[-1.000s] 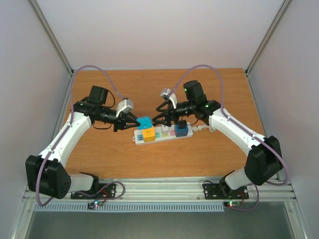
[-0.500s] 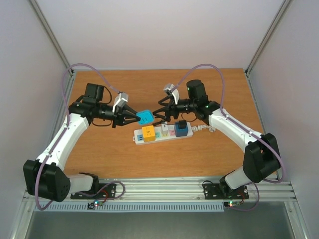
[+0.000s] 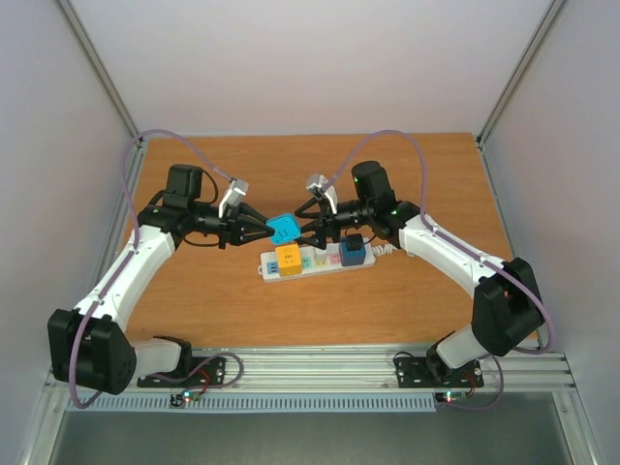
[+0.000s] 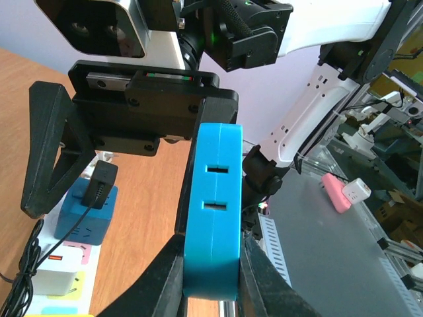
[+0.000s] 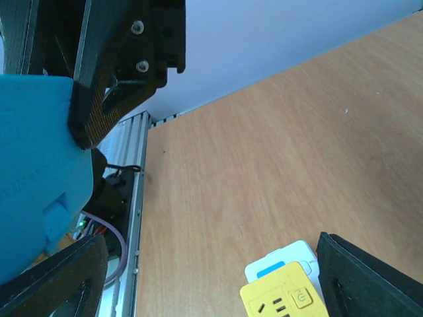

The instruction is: Pull the plug off the socket

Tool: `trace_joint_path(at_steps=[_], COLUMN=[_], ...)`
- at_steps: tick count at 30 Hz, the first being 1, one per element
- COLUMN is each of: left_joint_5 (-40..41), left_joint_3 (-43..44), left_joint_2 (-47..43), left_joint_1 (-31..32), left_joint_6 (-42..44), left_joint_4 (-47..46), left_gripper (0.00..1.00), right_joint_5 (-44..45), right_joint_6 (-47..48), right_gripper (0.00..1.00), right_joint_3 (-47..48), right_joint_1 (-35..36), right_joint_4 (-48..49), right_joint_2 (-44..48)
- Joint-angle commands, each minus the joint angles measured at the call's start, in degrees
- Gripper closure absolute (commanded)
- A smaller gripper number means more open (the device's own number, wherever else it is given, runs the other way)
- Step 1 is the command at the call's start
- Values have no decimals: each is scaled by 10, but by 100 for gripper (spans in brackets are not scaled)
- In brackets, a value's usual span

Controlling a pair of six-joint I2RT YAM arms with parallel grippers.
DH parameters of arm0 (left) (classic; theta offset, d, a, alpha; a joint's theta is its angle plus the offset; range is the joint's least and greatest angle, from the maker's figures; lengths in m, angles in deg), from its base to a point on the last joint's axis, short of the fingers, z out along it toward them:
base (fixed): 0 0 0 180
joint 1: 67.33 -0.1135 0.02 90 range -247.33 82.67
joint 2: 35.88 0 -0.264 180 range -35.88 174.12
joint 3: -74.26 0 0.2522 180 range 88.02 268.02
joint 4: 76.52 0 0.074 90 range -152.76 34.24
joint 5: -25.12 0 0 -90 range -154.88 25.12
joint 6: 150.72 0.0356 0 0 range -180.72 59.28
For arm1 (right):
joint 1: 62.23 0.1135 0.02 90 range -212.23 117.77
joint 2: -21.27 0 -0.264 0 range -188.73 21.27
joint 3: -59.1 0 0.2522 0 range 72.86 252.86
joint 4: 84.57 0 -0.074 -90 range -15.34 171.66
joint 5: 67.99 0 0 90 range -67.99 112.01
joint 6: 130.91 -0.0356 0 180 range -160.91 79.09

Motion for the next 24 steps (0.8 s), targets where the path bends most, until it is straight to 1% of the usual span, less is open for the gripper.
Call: trace_joint_path(at_steps=[1, 6, 8, 10, 11, 13, 17, 21, 24], left_joint_5=[-12, 0, 5, 19, 25, 27, 31, 31, 35], left_joint_3=[-9, -16, -24, -37, -41, -42, -57, -54, -55], left_joint_2=[5, 4, 6, 3, 2, -1, -2, -2, 3], left_joint_1=[-2, -2, -2, -2, -2, -2, -1, 3, 13], left_joint_6=[-27, -34, -42, -82, -106, -107, -100, -104, -95], left_joint_4=[-59, -71, -90, -140, -150, -140, -146, -141, -131], left_gripper=[99, 99, 99, 99, 99, 99, 99, 99, 99], right_joint_5=[-30, -41, -54, -58, -55, -49, -13, 42, 57], right_joint_6=[22, 15, 9, 2, 2, -1, -49, -71, -85], right_gripper=[13, 13, 14, 14, 14, 14, 14, 16, 18], right_joint_3=[-10, -3, -4, -10, -9, -7, -14, -4, -4], right_joint_1=[15, 15, 15, 15, 15, 15, 15, 15, 15], right_joint_4=[-6, -10, -6, 1, -1, -2, 43, 55, 67], right_joint_2=[-1, 5, 6, 10, 10, 10, 11, 3, -1])
